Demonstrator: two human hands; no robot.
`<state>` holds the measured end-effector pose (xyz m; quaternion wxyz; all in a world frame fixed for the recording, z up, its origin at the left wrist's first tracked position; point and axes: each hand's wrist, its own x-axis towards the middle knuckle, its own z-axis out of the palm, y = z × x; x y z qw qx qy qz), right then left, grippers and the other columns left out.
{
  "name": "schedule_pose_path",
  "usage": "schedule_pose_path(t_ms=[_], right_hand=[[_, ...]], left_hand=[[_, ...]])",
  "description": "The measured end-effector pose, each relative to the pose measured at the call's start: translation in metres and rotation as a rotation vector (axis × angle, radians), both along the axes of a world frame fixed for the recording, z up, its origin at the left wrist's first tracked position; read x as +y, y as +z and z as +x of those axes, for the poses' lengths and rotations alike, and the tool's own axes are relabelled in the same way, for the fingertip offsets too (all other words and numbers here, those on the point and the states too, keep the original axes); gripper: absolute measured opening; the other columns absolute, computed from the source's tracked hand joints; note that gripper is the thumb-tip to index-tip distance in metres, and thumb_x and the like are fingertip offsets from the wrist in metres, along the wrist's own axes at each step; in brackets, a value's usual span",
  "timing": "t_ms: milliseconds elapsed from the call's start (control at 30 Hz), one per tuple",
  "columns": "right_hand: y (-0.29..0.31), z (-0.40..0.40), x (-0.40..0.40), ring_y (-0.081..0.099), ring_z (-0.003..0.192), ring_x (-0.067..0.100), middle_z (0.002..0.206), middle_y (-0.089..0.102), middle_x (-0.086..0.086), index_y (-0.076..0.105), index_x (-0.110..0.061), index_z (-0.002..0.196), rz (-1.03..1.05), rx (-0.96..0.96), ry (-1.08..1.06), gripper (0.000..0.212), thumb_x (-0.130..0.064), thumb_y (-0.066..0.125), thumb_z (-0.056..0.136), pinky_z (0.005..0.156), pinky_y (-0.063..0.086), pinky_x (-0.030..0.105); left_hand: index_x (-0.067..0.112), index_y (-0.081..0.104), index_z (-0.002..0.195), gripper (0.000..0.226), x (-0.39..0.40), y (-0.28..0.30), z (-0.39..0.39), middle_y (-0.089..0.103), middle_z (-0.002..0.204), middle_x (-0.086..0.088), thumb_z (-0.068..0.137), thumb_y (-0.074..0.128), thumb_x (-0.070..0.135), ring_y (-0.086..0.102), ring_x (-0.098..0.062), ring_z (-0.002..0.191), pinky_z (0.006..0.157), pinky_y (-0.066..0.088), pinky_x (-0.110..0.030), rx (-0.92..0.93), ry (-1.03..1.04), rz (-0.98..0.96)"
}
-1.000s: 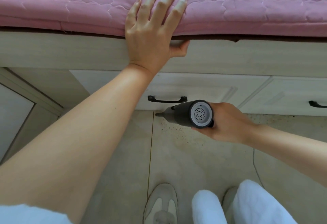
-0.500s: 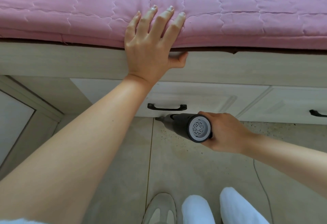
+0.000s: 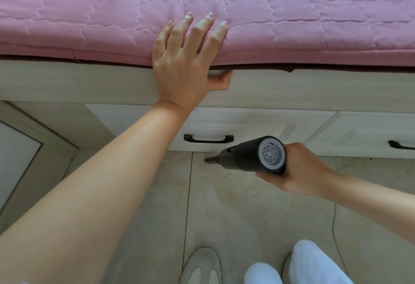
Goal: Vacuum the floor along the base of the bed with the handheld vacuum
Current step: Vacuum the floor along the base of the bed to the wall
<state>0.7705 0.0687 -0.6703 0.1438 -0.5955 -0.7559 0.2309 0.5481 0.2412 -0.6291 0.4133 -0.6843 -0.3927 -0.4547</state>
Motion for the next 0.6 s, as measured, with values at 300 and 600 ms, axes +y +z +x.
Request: schedule_pose_path(t_ms=[300, 600], right_hand=[[0.009, -0.007, -0.002, 0.064, 0.076, 0.017, 0.082, 0.064, -0.019, 0.058, -0.030, 0.107, 0.069, -0.087, 0.045, 0.039, -0.042, 0.073, 0.073, 0.062, 0.047, 0.027], [0.015, -0.009, -0.002, 0.054, 0.054, -0.001, 0.051, 0.050, -0.024, 0.038, -0.048, 0.071, -0.061, -0.006, 0.044, 0.040, -0.038, 0.076, 0.071, 0.049, 0.038, 0.012]], left_hand=[[0.027, 0.069, 0.127, 0.066, 0.001, 0.000, -0.001, 0.069, 0.125, 0.003, 0.084, 0.048, 0.074, 0.066, -0.027, 0.115, 0.099, 0.047, -0.045, 0.004, 0.007, 0.012], [0.026, 0.069, 0.126, 0.066, -0.001, 0.001, -0.001, 0.069, 0.125, 0.003, 0.086, 0.047, 0.074, 0.066, -0.027, 0.115, 0.098, 0.048, -0.045, 0.008, 0.017, 0.006]])
